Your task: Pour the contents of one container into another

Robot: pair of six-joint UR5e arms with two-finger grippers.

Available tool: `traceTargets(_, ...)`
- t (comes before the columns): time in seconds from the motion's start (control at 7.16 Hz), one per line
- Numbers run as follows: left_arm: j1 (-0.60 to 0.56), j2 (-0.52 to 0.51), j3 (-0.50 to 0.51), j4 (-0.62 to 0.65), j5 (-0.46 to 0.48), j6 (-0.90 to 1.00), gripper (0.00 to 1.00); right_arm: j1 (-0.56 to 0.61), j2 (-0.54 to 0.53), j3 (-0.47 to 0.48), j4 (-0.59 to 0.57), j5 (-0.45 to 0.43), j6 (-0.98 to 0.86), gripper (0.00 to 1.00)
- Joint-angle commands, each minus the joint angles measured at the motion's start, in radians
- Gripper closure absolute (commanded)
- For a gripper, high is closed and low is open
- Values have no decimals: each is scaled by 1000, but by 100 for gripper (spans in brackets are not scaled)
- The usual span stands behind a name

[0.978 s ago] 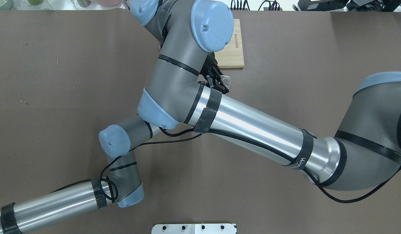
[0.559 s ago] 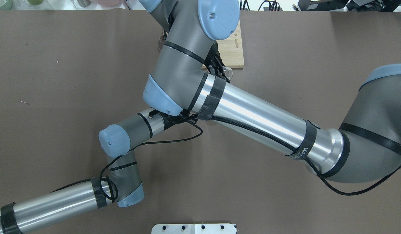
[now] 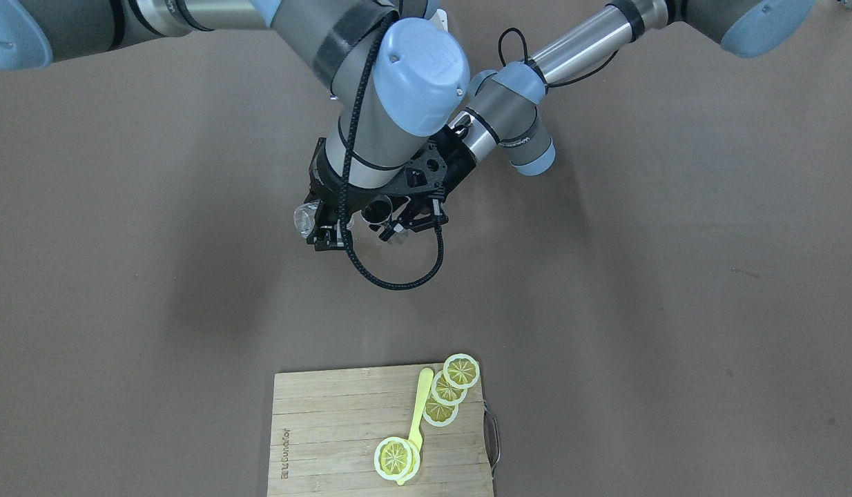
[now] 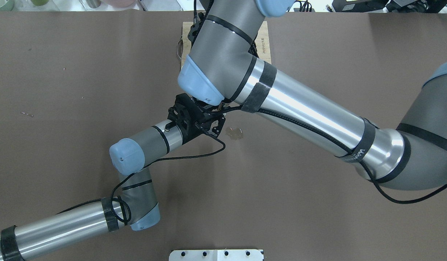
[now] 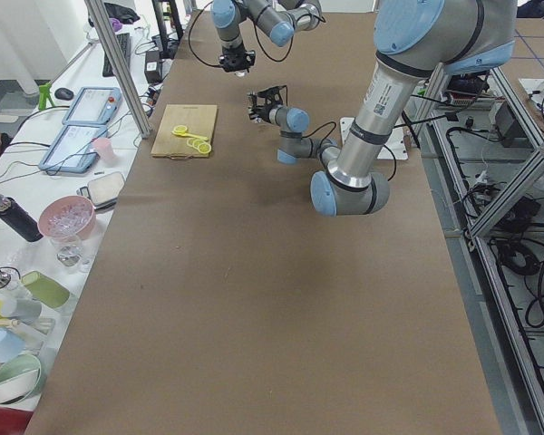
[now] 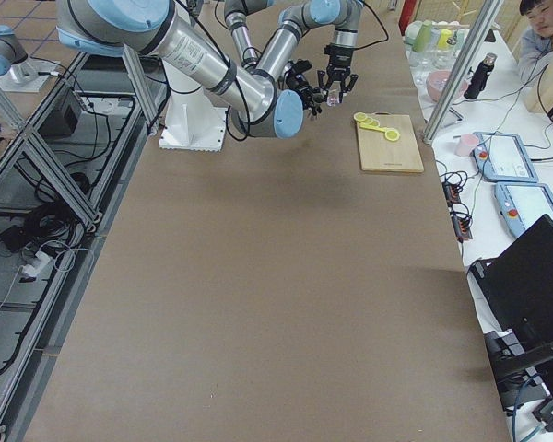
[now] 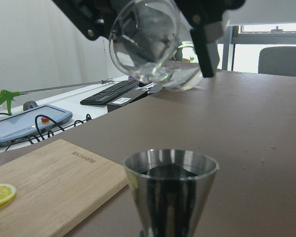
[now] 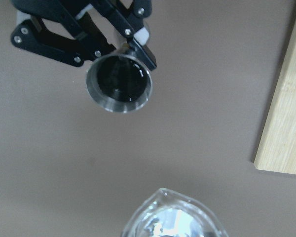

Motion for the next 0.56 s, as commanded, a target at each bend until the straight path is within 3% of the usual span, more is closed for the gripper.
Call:
traceTargets(0.0,0,0,0,0,-2,0,100,95,-135,156,35,126,-21,100)
traceTargets(0.42,-12,-1,12,0,0,0,100,263,-408,340,192,368,-67,100)
